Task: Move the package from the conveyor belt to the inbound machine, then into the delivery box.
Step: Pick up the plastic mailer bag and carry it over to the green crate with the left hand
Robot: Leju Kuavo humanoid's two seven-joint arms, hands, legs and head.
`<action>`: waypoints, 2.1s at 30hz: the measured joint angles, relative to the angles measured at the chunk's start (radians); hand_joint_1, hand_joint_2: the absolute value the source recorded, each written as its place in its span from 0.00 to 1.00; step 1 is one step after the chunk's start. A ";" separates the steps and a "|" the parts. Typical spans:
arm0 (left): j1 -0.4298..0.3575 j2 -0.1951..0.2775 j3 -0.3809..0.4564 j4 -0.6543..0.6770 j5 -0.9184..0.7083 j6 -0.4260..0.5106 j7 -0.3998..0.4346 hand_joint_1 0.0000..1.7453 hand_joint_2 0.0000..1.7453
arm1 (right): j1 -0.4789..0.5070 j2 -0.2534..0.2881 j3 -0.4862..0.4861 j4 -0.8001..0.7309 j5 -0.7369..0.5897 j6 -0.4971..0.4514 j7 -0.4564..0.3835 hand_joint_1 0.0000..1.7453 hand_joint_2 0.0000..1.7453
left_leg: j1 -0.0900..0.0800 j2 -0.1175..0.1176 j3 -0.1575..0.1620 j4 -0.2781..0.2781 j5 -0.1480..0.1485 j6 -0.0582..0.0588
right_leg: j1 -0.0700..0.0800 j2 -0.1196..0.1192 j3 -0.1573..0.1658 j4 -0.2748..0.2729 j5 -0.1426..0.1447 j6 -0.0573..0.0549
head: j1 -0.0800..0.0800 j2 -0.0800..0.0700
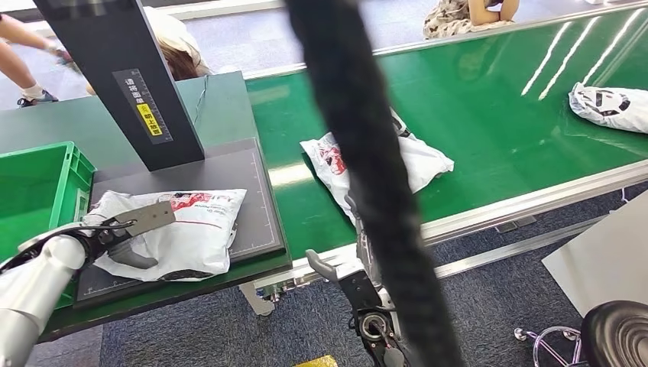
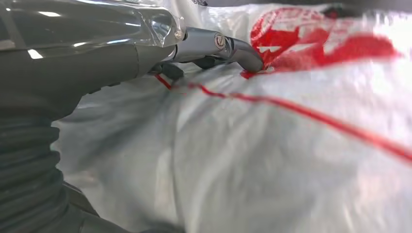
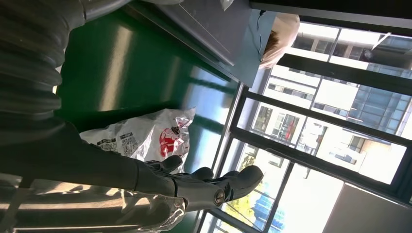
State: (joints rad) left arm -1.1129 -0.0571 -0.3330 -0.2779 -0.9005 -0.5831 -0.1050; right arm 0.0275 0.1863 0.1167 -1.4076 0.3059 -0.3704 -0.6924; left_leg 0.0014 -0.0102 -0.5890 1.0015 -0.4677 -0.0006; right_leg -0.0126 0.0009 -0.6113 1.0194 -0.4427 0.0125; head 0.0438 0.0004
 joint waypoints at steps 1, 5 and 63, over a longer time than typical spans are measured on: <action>0.010 -0.008 -0.005 0.002 0.000 0.011 0.000 0.00 1.00 | -0.002 0.002 0.000 0.002 0.002 0.000 0.000 0.00 1.00 | 0.000 0.000 0.000 0.000 0.000 0.000 | 0.000 0.000 0.000 0.000 0.000 0.000 | 0.000 0.000; 0.034 -0.034 -0.013 0.003 0.003 0.046 0.003 0.00 1.00 | -0.013 0.007 -0.001 0.011 0.004 0.001 0.000 0.00 1.00 | 0.000 -0.002 0.002 0.000 0.000 0.000 | 0.000 -0.002 0.003 0.000 -0.001 0.000 | 0.000 0.000; 0.068 -0.024 0.015 0.003 0.063 0.169 -0.037 1.00 1.00 | -0.003 0.008 -0.003 0.025 -0.001 -0.036 0.000 0.00 1.00 | 0.000 -0.001 0.009 0.000 0.000 0.000 | 0.000 -0.001 0.009 0.000 -0.001 0.000 | 0.000 0.000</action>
State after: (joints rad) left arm -1.0447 -0.0809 -0.3180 -0.2750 -0.8370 -0.4142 -0.1415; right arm 0.0248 0.1938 0.1133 -1.3830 0.3052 -0.4067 -0.6929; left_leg 0.0012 -0.0107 -0.5804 1.0011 -0.4679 -0.0006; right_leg -0.0127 0.0000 -0.6022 1.0193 -0.4435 0.0128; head 0.0435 0.0004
